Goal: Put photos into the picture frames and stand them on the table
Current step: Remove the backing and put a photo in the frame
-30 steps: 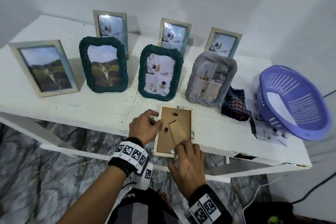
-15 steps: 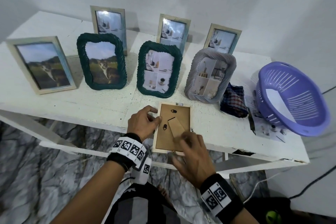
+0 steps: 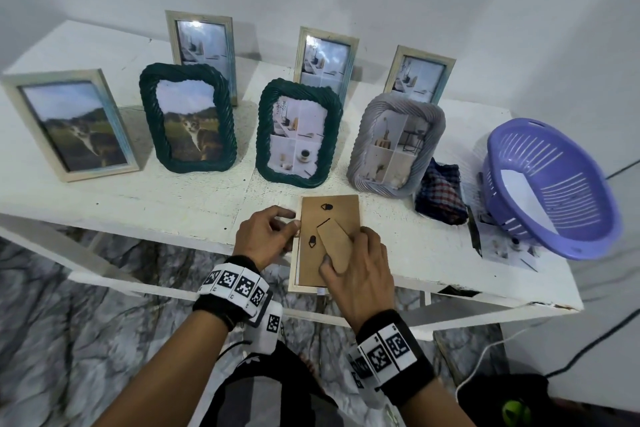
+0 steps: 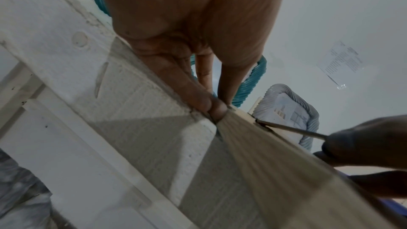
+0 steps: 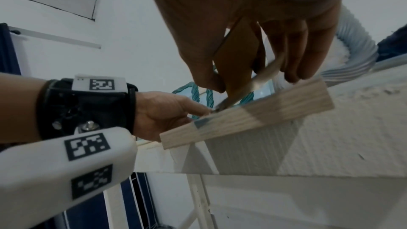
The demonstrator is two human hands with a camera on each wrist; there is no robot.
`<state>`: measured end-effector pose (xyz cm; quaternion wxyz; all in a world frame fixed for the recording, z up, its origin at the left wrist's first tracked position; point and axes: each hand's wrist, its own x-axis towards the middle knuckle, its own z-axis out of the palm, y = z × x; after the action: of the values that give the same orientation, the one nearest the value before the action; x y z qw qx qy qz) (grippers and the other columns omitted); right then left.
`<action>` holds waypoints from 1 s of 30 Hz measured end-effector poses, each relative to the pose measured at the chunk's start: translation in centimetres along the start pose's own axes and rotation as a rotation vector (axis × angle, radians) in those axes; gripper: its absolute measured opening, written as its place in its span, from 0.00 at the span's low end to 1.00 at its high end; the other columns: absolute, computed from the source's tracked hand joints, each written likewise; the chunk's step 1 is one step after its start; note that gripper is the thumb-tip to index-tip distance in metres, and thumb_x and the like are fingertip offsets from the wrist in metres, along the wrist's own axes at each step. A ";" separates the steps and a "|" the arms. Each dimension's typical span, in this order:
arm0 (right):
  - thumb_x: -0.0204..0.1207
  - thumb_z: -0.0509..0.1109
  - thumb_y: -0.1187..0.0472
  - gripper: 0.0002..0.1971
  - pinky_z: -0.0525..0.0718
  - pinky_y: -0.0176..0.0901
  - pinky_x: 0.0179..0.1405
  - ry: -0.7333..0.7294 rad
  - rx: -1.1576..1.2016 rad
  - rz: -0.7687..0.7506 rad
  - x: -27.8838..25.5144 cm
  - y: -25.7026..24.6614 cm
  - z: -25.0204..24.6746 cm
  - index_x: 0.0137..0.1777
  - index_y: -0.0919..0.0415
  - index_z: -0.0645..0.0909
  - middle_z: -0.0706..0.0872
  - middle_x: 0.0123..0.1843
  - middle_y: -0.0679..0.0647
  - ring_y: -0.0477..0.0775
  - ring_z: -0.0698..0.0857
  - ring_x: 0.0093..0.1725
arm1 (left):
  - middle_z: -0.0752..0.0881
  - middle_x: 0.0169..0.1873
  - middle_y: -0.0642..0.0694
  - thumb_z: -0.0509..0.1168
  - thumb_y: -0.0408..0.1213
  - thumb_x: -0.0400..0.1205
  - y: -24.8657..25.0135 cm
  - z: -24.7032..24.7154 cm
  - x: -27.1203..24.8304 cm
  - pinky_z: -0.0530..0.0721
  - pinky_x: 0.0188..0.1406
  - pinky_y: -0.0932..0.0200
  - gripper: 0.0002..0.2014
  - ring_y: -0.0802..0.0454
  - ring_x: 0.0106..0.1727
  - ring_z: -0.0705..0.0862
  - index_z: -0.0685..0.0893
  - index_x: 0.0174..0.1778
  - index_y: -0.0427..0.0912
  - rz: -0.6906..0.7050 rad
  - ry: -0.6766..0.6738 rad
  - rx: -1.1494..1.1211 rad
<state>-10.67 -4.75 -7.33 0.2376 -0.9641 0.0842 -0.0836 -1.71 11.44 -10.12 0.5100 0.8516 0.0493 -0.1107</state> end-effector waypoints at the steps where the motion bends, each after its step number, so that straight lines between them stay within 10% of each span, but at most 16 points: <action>1: 0.71 0.66 0.46 0.24 0.82 0.50 0.53 0.002 0.036 0.012 0.0 0.0 -0.3 0.56 0.66 0.75 0.80 0.58 0.62 0.62 0.80 0.52 | 0.91 0.30 0.51 0.74 0.45 0.78 0.1 0.0 0.0 0.91 0.43 0.48 0.06 0.54 0.30 0.90 0.88 0.50 0.52 -0.008 0.005 -0.017; 9: 0.71 0.76 0.56 0.24 0.72 0.43 0.60 0.092 0.128 0.191 -0.4 5.9 -4.5 0.63 0.67 0.77 0.80 0.62 0.59 0.60 0.79 0.61 | 0.90 0.29 0.48 0.75 0.42 0.78 -0.1 0.1 0.2 0.91 0.41 0.48 0.03 0.45 0.32 0.90 0.89 0.45 0.50 -0.034 0.017 -0.111; 21: 0.66 0.81 0.55 0.25 0.81 0.63 0.51 -0.005 -0.203 0.142 -0.1 10.9 -3.4 0.58 0.70 0.83 0.83 0.56 0.67 0.74 0.80 0.50 | 0.91 0.29 0.46 0.76 0.38 0.76 0.3 0.2 0.1 0.89 0.35 0.55 0.03 0.46 0.31 0.90 0.90 0.44 0.48 -0.074 0.031 -0.206; 26: 0.71 0.67 0.40 0.35 0.77 0.61 0.60 0.053 -0.129 0.009 0.3 7.5 -3.2 0.73 0.61 0.73 0.76 0.69 0.66 0.70 0.76 0.65 | 0.90 0.29 0.45 0.77 0.38 0.76 0.3 0.2 0.3 0.89 0.35 0.54 0.03 0.48 0.29 0.89 0.90 0.44 0.47 -0.088 0.022 -0.216; 30: 0.69 0.61 0.26 0.46 0.60 0.59 0.79 -0.250 -0.146 -0.149 1.9 3.7 -2.6 0.84 0.42 0.50 0.51 0.86 0.61 0.64 0.53 0.84 | 0.91 0.29 0.45 0.77 0.38 0.76 0.2 0.0 0.4 0.89 0.34 0.54 0.04 0.48 0.29 0.89 0.90 0.44 0.47 -0.087 0.006 -0.227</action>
<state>-9.85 -9.55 -6.56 0.1689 -0.9852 -0.0117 0.0260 -1.26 11.29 -10.03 0.5977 0.7857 0.1000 -0.1241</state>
